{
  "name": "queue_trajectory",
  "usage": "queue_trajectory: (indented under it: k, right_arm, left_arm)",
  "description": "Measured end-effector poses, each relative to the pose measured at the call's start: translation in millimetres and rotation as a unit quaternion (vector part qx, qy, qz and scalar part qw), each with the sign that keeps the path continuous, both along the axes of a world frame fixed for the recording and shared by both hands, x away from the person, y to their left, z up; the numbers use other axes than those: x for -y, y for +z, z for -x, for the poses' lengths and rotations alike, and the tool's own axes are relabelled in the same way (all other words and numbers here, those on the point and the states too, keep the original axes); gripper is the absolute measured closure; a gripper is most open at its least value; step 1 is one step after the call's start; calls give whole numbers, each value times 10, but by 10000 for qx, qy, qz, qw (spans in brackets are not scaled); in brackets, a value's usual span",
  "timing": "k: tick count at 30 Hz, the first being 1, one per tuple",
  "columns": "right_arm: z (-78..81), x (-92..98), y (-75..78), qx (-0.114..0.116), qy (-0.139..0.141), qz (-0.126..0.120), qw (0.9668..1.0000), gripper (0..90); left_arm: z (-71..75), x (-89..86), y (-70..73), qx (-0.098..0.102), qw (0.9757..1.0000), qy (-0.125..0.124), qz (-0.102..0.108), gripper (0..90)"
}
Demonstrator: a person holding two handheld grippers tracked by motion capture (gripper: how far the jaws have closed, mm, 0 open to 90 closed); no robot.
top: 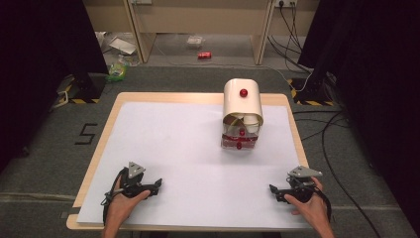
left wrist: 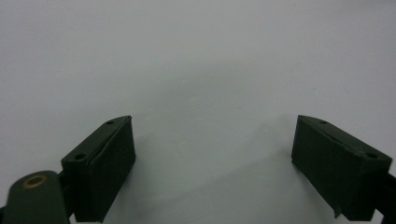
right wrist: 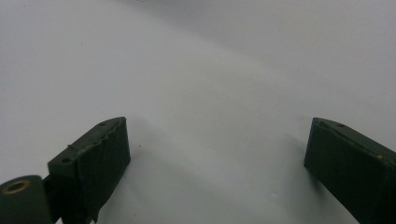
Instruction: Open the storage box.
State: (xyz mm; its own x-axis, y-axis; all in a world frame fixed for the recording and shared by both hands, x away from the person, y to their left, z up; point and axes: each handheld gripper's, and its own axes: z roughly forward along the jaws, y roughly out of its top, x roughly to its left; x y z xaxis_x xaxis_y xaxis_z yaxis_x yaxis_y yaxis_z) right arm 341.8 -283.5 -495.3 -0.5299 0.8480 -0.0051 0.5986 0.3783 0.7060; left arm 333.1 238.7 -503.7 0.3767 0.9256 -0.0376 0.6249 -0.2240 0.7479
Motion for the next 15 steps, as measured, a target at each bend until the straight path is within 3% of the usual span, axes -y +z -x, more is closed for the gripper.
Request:
queue_trajectory:
  k: [3,6,7,9,10,15]
  right_arm:
    - [1,-3,5,17,5,6,10000,85]
    - [7,-22,32,221,248,4,9994,246]
    - [12,-65,62,369,265,128,9989,162]
    - [14,-83,72,394,252,123,9988,164]
    - [13,-122,106,531,343,78,9980,211]
    - [-23,-228,177,793,464,8,9958,176]
  left_arm:
    - [0,0,0,-1,10000,0,-1,127]
    - [0,0,0,-1,10000,-1,1,127]
    - [0,0,0,1,10000,0,1,127]
    - [0,0,0,1,10000,0,0,127]
    - [0,0,0,1,10000,1,1,127]
    - [0,0,0,0,10000,0,-2,127]
